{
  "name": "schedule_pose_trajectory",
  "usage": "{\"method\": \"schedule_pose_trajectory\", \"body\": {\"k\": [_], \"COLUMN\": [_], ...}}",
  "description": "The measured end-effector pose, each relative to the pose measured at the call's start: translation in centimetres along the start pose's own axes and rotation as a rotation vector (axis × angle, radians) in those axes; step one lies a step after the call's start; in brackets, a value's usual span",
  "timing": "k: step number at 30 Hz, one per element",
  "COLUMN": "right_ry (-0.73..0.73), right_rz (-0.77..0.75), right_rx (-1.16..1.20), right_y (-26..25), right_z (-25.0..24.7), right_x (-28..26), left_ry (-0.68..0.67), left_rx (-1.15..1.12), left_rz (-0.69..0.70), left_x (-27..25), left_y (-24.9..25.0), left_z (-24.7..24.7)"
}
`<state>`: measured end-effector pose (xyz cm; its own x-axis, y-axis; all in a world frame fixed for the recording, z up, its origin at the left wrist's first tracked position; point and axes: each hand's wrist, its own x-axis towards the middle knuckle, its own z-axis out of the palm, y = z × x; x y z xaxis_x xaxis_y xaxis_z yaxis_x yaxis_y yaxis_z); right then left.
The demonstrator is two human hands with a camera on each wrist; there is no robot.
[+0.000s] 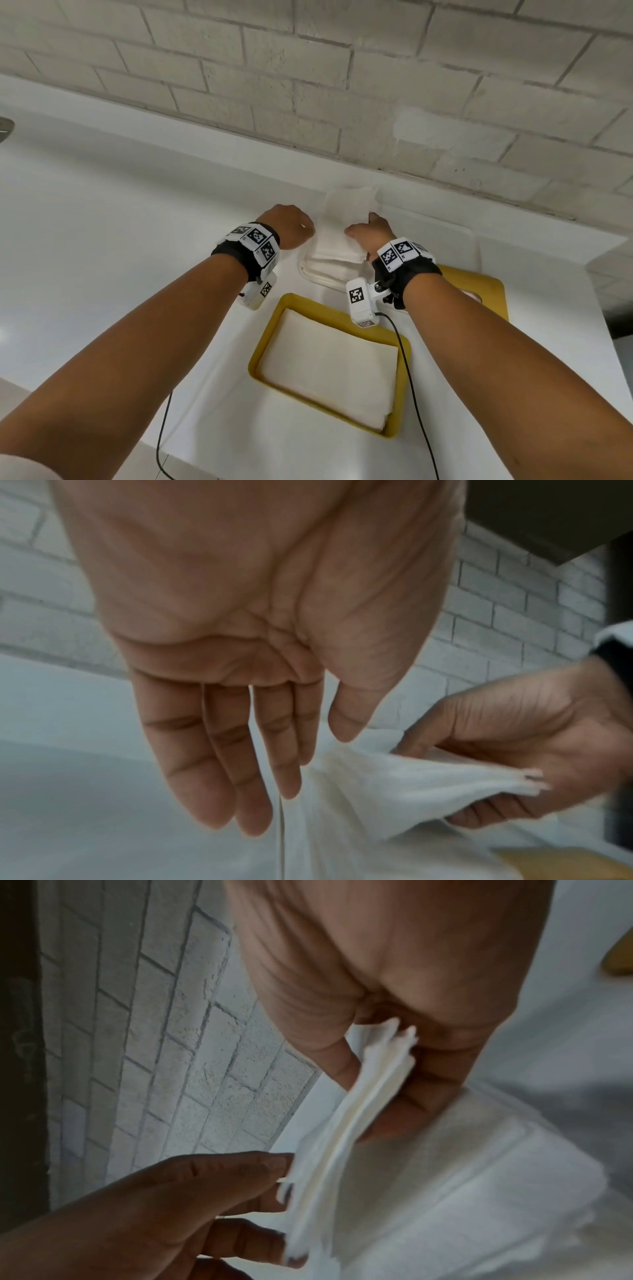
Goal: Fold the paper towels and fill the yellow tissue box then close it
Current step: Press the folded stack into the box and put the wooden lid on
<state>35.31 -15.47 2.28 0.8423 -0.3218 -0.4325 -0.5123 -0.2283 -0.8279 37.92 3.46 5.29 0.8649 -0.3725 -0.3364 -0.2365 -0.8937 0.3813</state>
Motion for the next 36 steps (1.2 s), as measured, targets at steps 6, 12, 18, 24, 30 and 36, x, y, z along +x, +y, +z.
{"method": "schedule_pose_trajectory", "body": {"k": [6,12,18,24,30,36], "right_ry": [-0.040,-0.310,-0.493,-0.537,-0.466,-0.580], "right_rz": [-0.109,-0.301,-0.312,-0.335,-0.388,-0.411], "right_rx": [0.249,0.173,-0.230,-0.500,-0.717,-0.787], "right_y": [-0.8,-1.1,1.8,4.5,5.5,5.8], "right_z": [-1.8,-3.8,-5.6,-6.3,-5.4,-5.0], "right_x": [-2.6,-9.0,-13.6,-14.7,-15.2,-15.9], "left_ry": [0.008,0.055,0.197,0.259,0.218,0.279], "left_rx": [-0.583,-1.244,-1.166,-0.621,-0.347,-0.242], "left_rz": [-0.059,-0.020,-0.031,-0.015,0.025,0.026], "left_x": [-3.1,-8.2,-12.5,-15.7,-18.2,-19.3], "left_y": [0.3,1.9,-0.3,-3.0,-3.4,-3.6], "left_z": [-1.1,-0.5,2.8,6.1,8.1,9.6]}}
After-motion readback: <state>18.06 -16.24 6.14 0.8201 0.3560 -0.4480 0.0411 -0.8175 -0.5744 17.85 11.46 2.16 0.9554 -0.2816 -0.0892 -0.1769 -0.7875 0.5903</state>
